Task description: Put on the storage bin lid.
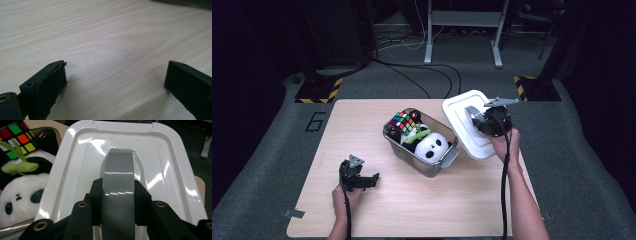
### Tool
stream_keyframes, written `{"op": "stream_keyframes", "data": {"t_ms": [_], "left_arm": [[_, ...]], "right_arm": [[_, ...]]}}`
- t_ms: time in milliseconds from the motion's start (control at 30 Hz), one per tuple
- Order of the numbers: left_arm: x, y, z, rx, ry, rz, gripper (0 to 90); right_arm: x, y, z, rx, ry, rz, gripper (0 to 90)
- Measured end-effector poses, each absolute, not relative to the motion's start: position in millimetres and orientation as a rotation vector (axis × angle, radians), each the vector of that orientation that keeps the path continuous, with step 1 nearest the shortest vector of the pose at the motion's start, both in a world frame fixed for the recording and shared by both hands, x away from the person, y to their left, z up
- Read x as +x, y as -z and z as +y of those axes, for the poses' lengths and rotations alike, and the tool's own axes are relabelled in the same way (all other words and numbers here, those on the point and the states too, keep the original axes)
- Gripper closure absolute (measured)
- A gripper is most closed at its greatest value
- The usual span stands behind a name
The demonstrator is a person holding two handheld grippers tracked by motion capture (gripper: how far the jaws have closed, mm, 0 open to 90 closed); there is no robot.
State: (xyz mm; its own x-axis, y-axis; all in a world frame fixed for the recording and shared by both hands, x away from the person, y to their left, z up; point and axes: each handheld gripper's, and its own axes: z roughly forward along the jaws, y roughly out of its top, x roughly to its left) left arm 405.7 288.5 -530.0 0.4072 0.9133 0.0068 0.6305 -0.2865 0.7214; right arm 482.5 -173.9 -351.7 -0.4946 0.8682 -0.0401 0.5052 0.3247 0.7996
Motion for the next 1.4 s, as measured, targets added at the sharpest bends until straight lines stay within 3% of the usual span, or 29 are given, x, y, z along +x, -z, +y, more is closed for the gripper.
{"op": "stream_keyframes", "data": {"t_ms": [733, 1400], "left_arm": [[405.5, 529.7, 288.8, 2.03, -0.562, 1.307, 3.7], [405.4, 529.9, 288.5, 2.023, -0.557, 1.311, 3.9]], "right_arm": [[489.1, 338.7, -104.4, 1.056, -1.131, 2.25, 66.9], [495.8, 351.5, -43.7, 0.921, -1.156, 2.383, 66.8]]}}
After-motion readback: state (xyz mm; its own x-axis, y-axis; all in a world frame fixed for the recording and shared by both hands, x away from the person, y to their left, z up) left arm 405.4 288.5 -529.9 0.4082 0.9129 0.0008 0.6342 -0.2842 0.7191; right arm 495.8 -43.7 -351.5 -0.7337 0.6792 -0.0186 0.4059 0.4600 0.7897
